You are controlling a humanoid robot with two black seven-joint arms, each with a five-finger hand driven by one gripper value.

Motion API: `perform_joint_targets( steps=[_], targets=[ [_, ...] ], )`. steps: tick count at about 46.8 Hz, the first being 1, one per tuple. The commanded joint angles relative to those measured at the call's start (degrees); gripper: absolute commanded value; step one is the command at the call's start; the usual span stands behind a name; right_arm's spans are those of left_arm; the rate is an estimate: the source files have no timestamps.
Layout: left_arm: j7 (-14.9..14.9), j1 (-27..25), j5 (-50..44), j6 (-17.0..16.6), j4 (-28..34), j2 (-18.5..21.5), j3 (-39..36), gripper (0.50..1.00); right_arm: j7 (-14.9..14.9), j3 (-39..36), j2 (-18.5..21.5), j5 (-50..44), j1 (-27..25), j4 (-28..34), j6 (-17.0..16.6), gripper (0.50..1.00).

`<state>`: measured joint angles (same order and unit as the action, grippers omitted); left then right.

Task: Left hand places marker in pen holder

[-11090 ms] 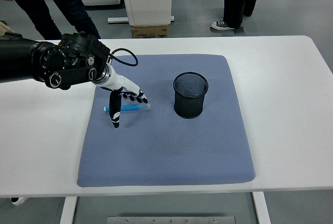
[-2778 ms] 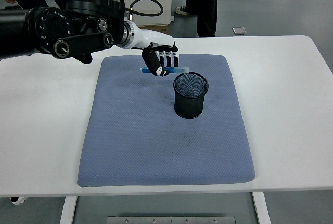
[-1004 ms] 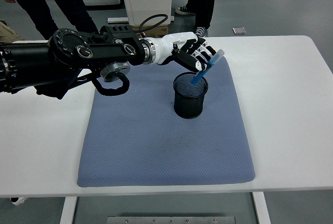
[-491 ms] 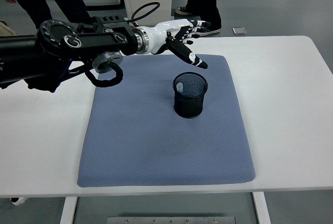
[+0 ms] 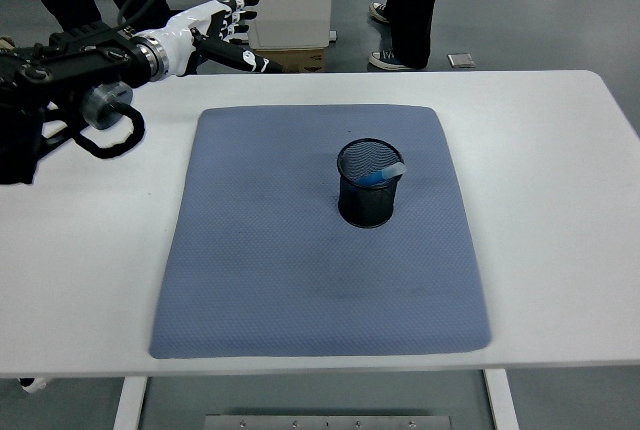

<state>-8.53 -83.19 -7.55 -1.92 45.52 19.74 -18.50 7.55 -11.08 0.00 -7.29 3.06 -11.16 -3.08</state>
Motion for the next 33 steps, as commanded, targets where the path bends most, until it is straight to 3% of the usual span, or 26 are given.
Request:
perform_joint_targets(
  steps=[1, 9, 19, 33],
  targets=[
    [0.01, 4.08, 0.08, -0.63, -0.70, 0.65, 6.09, 1.000, 0.01, 0.00, 0.00, 0.00, -0.07, 0.00, 0.00, 1.000],
    [0.01, 9.00, 0.08, 0.34, -0.70, 6.97, 14.54, 1.000, 0.01, 0.00, 0.00, 0.00, 0.01, 0.00, 0.00, 1.000],
    [-0.08, 15.33, 0.08, 4.55, -0.70, 11.28, 22.10, 1.000, 0.01, 0.00, 0.00, 0.00, 0.01, 0.00, 0.00, 1.000],
    [-1.75, 22.01, -0.09, 4.99, -1.49, 14.80, 27.73, 1.000, 0.01, 0.00, 0.00, 0.00, -0.07, 0.00, 0.00, 1.000]
  ],
)
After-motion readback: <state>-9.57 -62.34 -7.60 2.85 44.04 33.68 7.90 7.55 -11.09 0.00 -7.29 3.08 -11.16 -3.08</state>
